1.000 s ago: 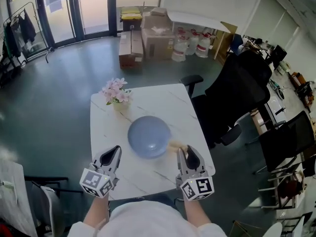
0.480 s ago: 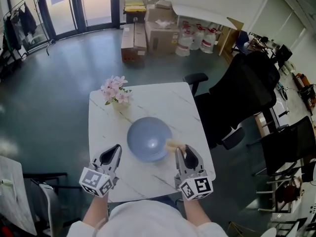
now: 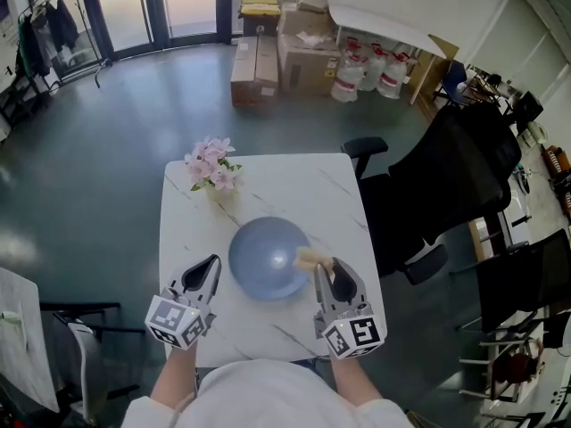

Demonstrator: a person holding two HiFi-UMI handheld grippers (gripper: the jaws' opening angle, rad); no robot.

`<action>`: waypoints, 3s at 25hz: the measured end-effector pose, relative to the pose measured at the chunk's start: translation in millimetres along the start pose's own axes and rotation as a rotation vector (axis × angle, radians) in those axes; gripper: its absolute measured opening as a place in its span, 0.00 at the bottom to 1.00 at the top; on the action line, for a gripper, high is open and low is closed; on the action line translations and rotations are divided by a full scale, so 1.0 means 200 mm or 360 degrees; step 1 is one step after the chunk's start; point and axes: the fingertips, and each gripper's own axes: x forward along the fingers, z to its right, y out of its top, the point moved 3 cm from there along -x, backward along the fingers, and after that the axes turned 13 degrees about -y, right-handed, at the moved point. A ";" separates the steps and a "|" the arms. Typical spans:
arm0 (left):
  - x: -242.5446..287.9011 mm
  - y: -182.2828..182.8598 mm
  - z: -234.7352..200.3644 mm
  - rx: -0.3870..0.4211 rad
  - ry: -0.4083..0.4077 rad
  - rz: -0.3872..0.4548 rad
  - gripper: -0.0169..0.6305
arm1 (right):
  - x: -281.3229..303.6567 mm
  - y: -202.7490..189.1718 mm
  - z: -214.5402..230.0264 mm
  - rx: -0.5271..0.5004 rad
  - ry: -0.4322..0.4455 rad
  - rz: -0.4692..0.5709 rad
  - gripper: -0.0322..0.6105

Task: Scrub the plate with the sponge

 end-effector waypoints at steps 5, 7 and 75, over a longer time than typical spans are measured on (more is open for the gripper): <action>0.07 -0.05 -0.06 -0.0063 0.0022 -0.0073 0.08 | 0.04 0.02 0.02 -0.0009 0.0007 -0.0015 0.23; 0.10 -0.10 -0.10 -0.0079 0.0029 -0.0122 0.08 | 0.05 0.01 0.02 -0.0012 0.0009 -0.0020 0.24; 0.38 -0.88 -0.40 -0.1117 0.0237 -0.0647 0.09 | 0.09 -0.04 0.06 -0.0040 0.0020 -0.0075 0.23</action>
